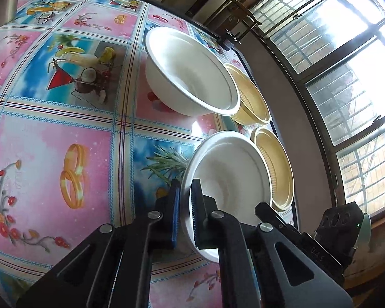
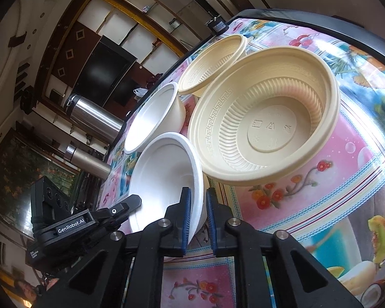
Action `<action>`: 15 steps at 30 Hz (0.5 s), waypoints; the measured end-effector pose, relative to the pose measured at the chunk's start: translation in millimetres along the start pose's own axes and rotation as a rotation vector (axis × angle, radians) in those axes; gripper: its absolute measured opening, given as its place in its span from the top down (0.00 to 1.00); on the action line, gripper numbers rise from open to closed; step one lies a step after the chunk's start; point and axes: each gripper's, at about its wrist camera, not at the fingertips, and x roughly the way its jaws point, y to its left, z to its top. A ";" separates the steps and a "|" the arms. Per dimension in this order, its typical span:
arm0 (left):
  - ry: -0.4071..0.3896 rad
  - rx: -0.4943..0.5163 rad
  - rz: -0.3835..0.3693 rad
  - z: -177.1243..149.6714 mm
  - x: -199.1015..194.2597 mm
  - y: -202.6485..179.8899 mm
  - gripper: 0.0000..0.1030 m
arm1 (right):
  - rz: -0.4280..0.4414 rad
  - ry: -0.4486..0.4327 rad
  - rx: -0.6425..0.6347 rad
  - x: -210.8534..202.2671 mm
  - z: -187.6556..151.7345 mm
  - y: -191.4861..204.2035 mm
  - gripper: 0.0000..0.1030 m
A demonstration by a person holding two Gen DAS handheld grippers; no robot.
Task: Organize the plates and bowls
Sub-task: 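Close both grippers on the white foam plate rim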
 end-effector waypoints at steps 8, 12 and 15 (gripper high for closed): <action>-0.005 -0.004 0.004 -0.4 -1.3 0.7 0.94 | -0.023 -0.007 -0.039 0.3 -3.2 6.7 0.91; -0.008 -0.007 0.007 -1.5 -3.5 1.2 0.94 | -0.022 -0.006 -0.043 1.4 -3.2 6.4 0.91; -0.009 -0.018 0.009 -2.5 -5.5 4.6 0.94 | -0.015 -0.002 -0.051 3.2 -3.5 9.5 0.91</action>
